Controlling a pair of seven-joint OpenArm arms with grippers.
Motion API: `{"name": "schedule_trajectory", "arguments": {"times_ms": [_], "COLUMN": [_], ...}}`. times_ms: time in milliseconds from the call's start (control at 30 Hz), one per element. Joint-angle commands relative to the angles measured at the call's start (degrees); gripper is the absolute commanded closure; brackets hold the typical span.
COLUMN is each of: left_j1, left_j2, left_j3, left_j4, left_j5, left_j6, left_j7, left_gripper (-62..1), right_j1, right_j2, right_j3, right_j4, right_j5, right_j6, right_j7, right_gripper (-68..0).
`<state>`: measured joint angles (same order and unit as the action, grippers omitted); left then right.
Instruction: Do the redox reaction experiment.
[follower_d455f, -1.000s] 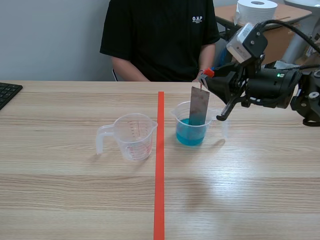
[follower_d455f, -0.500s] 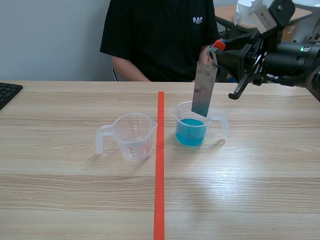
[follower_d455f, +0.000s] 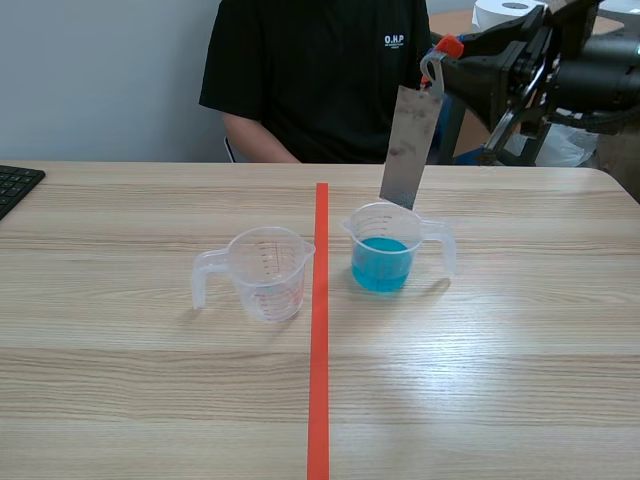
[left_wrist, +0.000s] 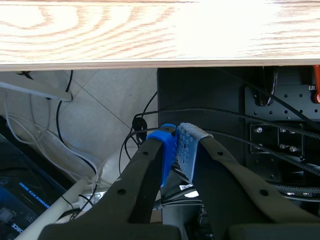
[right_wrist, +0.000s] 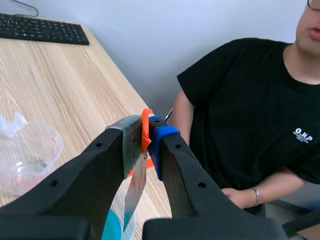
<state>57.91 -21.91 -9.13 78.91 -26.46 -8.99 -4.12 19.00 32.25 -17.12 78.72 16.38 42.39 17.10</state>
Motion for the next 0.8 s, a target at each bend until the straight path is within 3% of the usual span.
{"name": "schedule_trajectory", "arguments": {"times_ms": [0,367,767], "left_j1": [0.00,0.00,0.00], "left_j2": [0.28,0.28,-0.63], "left_j3": [0.07,0.07,0.07], "left_j4": [0.52,0.52,0.55], "left_j5": [-0.13,-0.13,-0.11], "left_j6": [-0.13,-0.13,-0.15], "left_j7": [-0.39,-0.37,-0.66], "left_gripper": [-4.0,-4.0,-4.0], "right_j1": [0.79,0.66,0.66], "right_j2": [1.29,3.43,5.40], "right_j3": [0.09,0.09,0.09], "right_j4": [1.75,6.38,8.68], "right_j5": [2.32,11.19,16.52], "right_j6": [0.33,0.33,0.33], "right_j7": [-0.20,-7.61,-11.47], "right_gripper": [-1.3,-1.3,-1.3]}}
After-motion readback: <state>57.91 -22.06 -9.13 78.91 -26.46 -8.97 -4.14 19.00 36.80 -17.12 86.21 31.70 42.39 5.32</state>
